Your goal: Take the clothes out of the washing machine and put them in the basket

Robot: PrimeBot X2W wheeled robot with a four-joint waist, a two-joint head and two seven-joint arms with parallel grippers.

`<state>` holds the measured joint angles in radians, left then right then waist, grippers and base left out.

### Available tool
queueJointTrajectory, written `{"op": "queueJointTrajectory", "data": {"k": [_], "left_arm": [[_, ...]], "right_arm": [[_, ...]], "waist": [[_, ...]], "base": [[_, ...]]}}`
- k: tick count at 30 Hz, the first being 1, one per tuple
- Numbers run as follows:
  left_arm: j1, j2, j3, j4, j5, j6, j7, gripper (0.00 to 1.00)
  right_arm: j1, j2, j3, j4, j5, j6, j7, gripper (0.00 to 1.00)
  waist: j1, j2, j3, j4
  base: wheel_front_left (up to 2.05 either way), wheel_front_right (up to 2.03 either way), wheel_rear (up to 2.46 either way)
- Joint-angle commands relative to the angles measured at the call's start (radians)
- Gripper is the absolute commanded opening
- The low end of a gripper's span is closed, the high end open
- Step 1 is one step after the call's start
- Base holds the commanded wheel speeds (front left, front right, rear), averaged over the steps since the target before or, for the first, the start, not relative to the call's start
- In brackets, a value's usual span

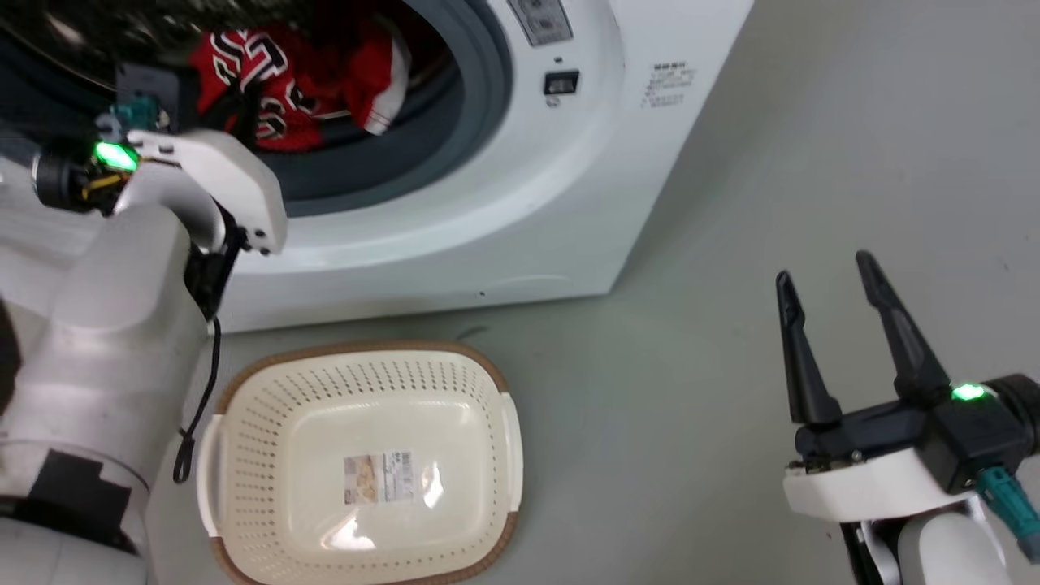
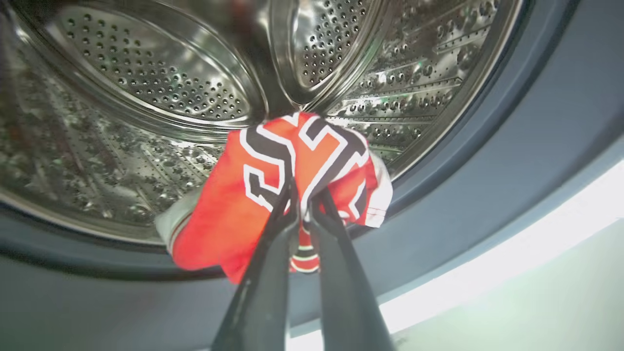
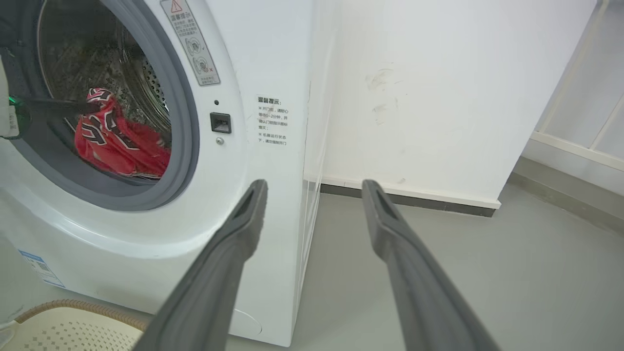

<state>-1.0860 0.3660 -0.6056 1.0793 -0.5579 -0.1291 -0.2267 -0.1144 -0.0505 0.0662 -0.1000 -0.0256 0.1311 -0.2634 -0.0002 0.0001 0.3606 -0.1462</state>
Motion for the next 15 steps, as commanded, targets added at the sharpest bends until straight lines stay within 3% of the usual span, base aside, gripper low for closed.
{"op": "queueJointTrajectory", "data": {"k": [1, 8, 15], "left_arm": [[0.021, 0.001, 0.006, -0.013, -0.010, 0.000, -0.013, 0.00], [0.153, 0.014, 0.031, -0.157, -0.010, 0.029, -0.039, 0.00], [0.316, 0.058, 0.058, -0.445, 0.022, 0.098, -0.040, 0.00]], "right_arm": [[0.017, 0.001, 0.002, 0.002, -0.004, -0.001, -0.002, 1.00], [0.082, 0.001, 0.002, 0.014, -0.018, -0.001, -0.002, 1.00], [0.129, 0.001, -0.002, 0.025, -0.026, -0.001, -0.002, 1.00]], "waist": [[0.0002, -0.0001, -0.058, 0.037], [0.0002, -0.0001, -0.157, 0.074], [0.0002, -0.0001, -0.233, 0.102]], "base": [[0.00, 0.00, 0.00], [0.00, 0.00, 0.00], [0.00, 0.00, 0.00]]}}
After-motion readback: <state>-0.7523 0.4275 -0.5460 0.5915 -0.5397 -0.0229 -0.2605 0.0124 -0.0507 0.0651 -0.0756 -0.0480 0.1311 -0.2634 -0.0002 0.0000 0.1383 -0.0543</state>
